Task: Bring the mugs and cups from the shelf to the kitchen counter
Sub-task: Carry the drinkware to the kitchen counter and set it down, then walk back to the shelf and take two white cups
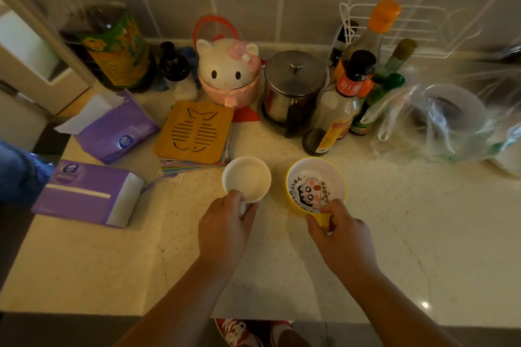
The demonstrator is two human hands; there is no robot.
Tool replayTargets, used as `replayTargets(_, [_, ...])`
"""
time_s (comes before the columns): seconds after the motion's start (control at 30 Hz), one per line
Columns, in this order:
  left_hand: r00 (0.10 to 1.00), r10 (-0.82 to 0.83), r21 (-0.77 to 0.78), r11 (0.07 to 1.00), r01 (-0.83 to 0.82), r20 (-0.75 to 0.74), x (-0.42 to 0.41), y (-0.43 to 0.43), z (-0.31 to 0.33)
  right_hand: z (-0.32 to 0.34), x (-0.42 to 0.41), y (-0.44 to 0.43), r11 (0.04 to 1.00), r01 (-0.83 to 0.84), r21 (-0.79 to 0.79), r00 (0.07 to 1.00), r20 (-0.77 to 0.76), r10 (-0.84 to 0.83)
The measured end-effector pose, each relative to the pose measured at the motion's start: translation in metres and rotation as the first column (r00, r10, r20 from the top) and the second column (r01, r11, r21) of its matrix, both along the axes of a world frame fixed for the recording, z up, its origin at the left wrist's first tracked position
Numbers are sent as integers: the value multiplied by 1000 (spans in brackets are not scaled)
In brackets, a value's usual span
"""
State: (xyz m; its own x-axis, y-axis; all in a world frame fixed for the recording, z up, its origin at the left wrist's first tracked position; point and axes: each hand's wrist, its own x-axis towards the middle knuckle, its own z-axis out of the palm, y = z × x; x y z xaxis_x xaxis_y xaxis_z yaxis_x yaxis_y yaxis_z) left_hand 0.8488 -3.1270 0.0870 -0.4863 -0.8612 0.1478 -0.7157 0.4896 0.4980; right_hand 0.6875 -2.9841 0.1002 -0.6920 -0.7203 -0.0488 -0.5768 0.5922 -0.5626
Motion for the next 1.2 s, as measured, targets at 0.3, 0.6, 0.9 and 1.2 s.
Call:
replayTargets(0.3, [999,34,-9,999,-34,-11,-7,2,-4,-6,-8,-5,998,-17,-52,1000,-21,16])
replayTargets(0.6, [999,-9,6,1000,9,-42,-2,3,2,-6,-8,-6,999,-22,-47,998,-54,20])
replayTargets(0.9, [997,18,242,970,1,-76,47,18,12,7,15,17,995,103,-16,991,85,-102])
replayTargets(1.2, [916,-400,583,752,307,33,149,66,7,10,84,88,978,198,67,915,346,-209])
